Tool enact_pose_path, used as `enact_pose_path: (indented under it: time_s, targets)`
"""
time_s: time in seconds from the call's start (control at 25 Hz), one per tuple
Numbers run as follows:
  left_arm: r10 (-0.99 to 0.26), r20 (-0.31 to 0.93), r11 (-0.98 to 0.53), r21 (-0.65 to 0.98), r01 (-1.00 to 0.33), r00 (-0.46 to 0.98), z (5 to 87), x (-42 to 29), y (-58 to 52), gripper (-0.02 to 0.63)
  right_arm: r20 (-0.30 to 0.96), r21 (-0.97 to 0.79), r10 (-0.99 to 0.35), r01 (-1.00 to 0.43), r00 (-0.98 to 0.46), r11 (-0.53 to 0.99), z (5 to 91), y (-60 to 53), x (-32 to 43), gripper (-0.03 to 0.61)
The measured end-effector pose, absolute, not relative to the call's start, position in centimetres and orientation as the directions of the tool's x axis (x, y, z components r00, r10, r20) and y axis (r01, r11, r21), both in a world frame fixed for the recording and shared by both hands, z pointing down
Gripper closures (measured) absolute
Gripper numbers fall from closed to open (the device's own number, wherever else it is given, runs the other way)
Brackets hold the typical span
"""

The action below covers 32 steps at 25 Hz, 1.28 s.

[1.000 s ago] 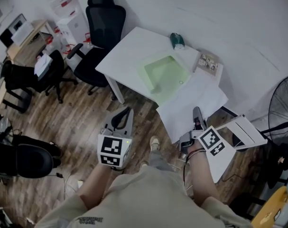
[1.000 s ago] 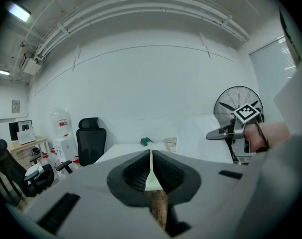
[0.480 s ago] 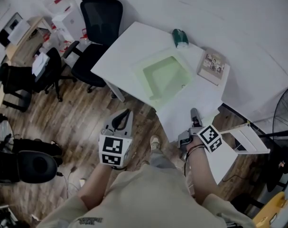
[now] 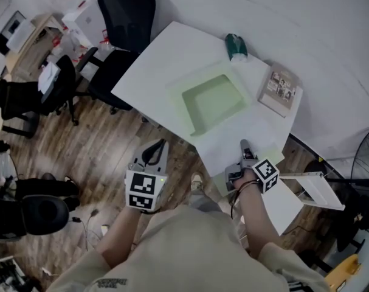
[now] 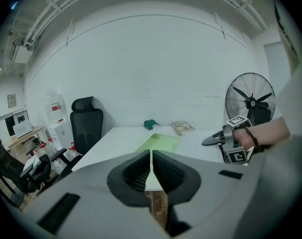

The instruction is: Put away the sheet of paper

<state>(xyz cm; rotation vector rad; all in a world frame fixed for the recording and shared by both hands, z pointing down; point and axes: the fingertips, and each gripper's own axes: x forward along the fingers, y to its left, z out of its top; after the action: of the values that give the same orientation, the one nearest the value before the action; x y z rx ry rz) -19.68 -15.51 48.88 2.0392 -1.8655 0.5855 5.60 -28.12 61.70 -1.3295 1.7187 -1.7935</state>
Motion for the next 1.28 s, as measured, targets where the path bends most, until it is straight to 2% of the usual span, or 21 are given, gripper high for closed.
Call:
enact_pose_path:
  time_s: [0.36,0.76,1.28]
  targets:
    - [-0.814,0.578,-0.092,-0.027,-0.995,0.059,52.0,-20.9,-18.3,0.581,0.441,-0.891,-0.755,-0.339,-0.485,-0.303,66.1,-31.9,4.7,0.555]
    - [-0.802,0.596,-0.07,-0.043,-0.997,0.031,52.6,-21.8,-21.6,0.581,0.482,-0.876,-0.701,-0.321,-0.525,-0.361,69.7,-33.7,1.7,0.555]
    - [-0.756,0.647,-0.138,-0.01,-0.99,0.099,55.8,-23.1,-24.8,0.581,0.477,-0.878,-0.705,-0.331,-0.525,-0.347,72.8,-36.6,-2.0,0.555]
